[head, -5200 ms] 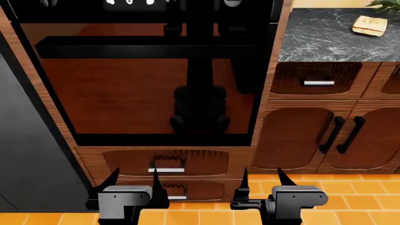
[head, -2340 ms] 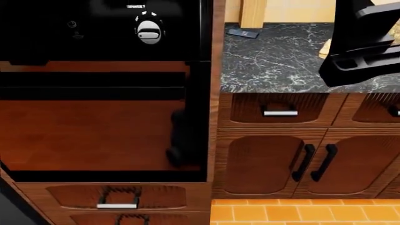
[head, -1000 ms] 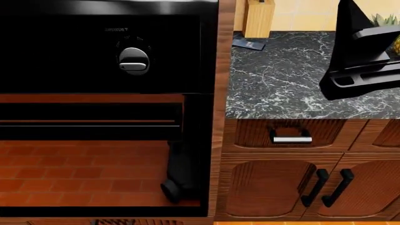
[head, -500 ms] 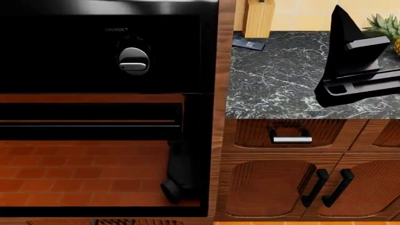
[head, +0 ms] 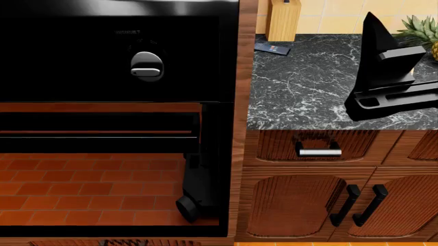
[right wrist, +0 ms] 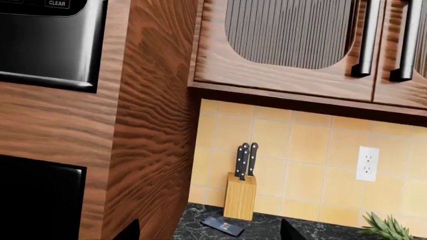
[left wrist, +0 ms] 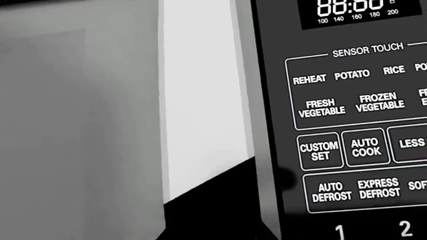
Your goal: Open the microwave door
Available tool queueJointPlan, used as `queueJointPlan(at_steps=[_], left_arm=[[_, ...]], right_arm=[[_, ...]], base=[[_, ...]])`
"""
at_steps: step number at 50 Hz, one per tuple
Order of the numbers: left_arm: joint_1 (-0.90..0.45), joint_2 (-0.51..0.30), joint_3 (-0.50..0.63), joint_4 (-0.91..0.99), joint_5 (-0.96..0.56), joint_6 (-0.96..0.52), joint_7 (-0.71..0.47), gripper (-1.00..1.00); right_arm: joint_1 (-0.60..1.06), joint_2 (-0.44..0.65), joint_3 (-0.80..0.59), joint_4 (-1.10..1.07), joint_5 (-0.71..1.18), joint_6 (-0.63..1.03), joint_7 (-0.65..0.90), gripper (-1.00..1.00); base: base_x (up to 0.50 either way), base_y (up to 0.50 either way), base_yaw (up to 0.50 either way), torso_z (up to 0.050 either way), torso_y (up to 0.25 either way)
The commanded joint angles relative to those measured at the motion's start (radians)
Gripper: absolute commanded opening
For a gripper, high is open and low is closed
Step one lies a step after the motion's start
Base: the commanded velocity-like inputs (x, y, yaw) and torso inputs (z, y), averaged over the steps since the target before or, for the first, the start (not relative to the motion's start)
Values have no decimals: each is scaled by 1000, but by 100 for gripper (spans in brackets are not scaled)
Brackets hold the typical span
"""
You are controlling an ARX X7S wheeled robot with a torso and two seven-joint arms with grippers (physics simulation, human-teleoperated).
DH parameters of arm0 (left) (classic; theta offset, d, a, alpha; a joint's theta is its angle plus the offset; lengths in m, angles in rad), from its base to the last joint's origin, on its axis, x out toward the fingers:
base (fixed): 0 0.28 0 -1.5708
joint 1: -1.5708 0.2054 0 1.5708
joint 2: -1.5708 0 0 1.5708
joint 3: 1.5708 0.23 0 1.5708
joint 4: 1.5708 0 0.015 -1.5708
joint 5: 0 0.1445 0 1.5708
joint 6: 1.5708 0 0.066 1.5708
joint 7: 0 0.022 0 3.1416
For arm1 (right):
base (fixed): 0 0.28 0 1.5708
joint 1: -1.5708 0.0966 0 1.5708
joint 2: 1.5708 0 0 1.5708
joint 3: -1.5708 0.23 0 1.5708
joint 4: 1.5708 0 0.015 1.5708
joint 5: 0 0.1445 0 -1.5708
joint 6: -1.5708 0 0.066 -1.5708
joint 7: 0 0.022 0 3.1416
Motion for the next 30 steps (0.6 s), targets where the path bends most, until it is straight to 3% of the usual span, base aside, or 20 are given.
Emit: queueJointPlan(at_steps=[1,30], left_arm=[[48,-29,16,-8,28,-17,-25,-100],[10,-187,-166,390,-275,-203,-246,-100]], right_arm=[[-3,7,-3,-4,1,-9,-1,100],[19,10,-40,-14,-5,-19,7,100]], base=[[0,0,0,0,0],[0,0,1,0,0]])
